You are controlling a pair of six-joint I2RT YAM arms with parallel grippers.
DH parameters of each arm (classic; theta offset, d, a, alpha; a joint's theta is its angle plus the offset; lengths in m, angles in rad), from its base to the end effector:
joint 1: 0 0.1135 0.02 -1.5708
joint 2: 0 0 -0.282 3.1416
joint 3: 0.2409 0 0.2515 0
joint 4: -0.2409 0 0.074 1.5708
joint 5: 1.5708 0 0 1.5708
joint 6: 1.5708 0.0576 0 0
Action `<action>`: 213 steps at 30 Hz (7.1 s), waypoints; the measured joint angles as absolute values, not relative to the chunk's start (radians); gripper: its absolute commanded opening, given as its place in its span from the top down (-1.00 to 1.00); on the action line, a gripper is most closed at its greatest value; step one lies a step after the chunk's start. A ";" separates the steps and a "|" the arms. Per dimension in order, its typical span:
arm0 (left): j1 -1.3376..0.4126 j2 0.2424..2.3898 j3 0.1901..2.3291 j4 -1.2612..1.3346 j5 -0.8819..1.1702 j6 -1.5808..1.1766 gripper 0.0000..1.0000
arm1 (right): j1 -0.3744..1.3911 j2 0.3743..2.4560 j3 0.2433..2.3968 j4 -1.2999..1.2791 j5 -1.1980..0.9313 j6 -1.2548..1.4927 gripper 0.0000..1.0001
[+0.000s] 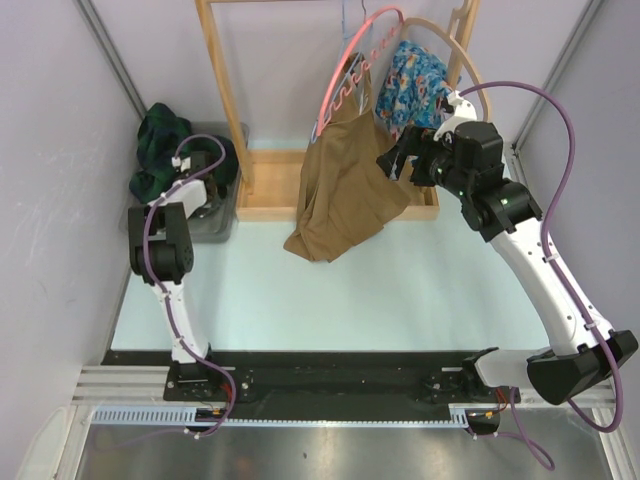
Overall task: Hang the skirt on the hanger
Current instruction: Grab the skirt from the pile, then move the skirt to the center of the board, then flatten the skirt
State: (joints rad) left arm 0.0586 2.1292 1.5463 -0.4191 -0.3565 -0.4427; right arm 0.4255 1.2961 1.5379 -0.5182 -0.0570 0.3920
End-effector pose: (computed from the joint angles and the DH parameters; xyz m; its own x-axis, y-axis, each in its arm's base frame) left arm 0.4733 0.0479 0.1605 -0.6561 -0.4406 -0.6127 -0.5795 0.8143 0.0350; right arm 0.2653 0.1238 0.4658 -0.4062 0.2347 -0.8831 -0.3320 0.8625 0.3819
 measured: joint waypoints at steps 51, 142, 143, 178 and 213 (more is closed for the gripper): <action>-0.754 1.187 2.065 -0.365 -0.954 -0.078 1.00 | 0.642 1.074 1.464 -0.524 0.034 0.347 -0.99; -0.349 0.720 0.865 -1.085 -0.749 -0.966 -0.90 | 1.488 1.819 1.315 -0.273 0.315 0.378 -0.97; -0.338 0.719 0.865 -1.072 -0.741 -0.953 -0.90 | 1.488 1.830 1.315 -0.271 0.325 0.382 -0.95; -0.318 0.706 0.635 -0.597 -0.047 -0.599 -0.80 | 1.392 1.311 1.038 -0.594 0.733 0.599 1.00; -0.318 0.992 0.752 -0.724 -0.261 -0.515 0.20 | 1.360 1.214 0.944 -0.594 0.718 0.632 1.00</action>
